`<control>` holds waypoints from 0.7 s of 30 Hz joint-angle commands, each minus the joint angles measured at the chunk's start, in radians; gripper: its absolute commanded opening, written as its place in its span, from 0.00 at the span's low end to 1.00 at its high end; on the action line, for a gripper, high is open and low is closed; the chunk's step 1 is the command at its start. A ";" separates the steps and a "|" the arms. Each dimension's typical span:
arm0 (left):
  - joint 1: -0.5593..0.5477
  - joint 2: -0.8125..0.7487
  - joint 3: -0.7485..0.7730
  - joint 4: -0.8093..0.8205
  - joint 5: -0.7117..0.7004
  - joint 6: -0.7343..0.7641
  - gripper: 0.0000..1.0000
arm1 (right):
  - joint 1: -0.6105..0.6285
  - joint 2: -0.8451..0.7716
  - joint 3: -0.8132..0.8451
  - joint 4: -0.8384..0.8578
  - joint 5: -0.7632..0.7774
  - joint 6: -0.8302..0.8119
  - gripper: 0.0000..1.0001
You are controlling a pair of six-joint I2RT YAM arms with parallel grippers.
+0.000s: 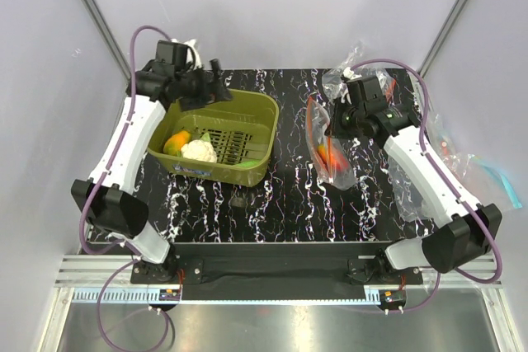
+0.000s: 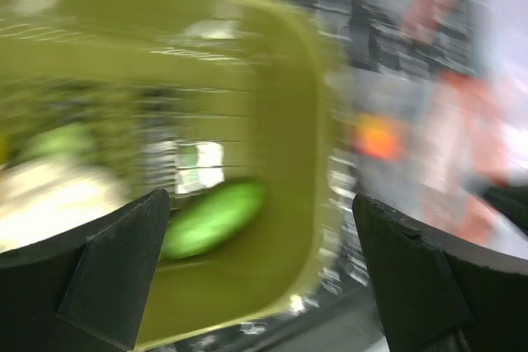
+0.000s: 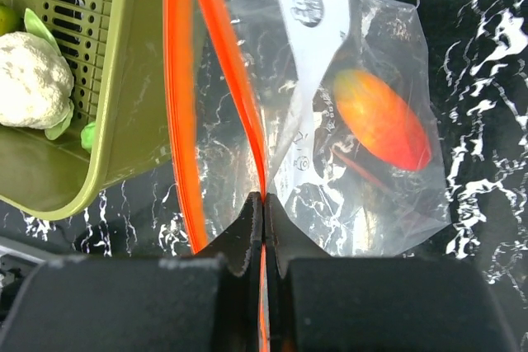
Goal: Place the food in the zip-top bag and seal the zipper
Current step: Pick up the fake fruit from the bin.
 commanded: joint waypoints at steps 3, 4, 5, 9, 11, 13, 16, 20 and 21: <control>0.066 -0.048 -0.121 -0.174 -0.447 0.105 0.99 | -0.006 -0.055 -0.003 0.012 0.056 -0.043 0.00; 0.083 -0.072 -0.146 -0.153 -0.469 0.128 0.99 | -0.006 -0.056 -0.006 0.009 0.056 -0.051 0.00; 0.094 -0.079 -0.164 -0.145 -0.489 0.139 0.99 | -0.006 -0.060 -0.005 0.007 0.056 -0.056 0.00; 0.137 -0.066 -0.216 -0.136 -0.516 0.218 0.99 | -0.006 -0.066 -0.008 0.006 0.036 -0.059 0.00; 0.158 -0.045 -0.218 -0.130 -0.521 0.278 0.99 | -0.006 -0.069 -0.009 0.003 0.034 -0.060 0.00; 0.189 -0.024 -0.230 -0.108 -0.536 0.320 0.99 | -0.005 -0.069 -0.008 0.000 0.027 -0.059 0.00; 0.229 0.015 -0.255 -0.070 -0.515 0.351 0.99 | -0.006 -0.066 -0.006 -0.003 0.007 -0.056 0.00; 0.241 0.102 -0.259 -0.050 -0.492 0.387 0.97 | -0.005 -0.063 0.008 -0.013 0.011 -0.056 0.00; 0.239 0.133 -0.261 -0.041 -0.489 0.394 0.96 | -0.006 -0.061 0.009 -0.014 0.007 -0.053 0.00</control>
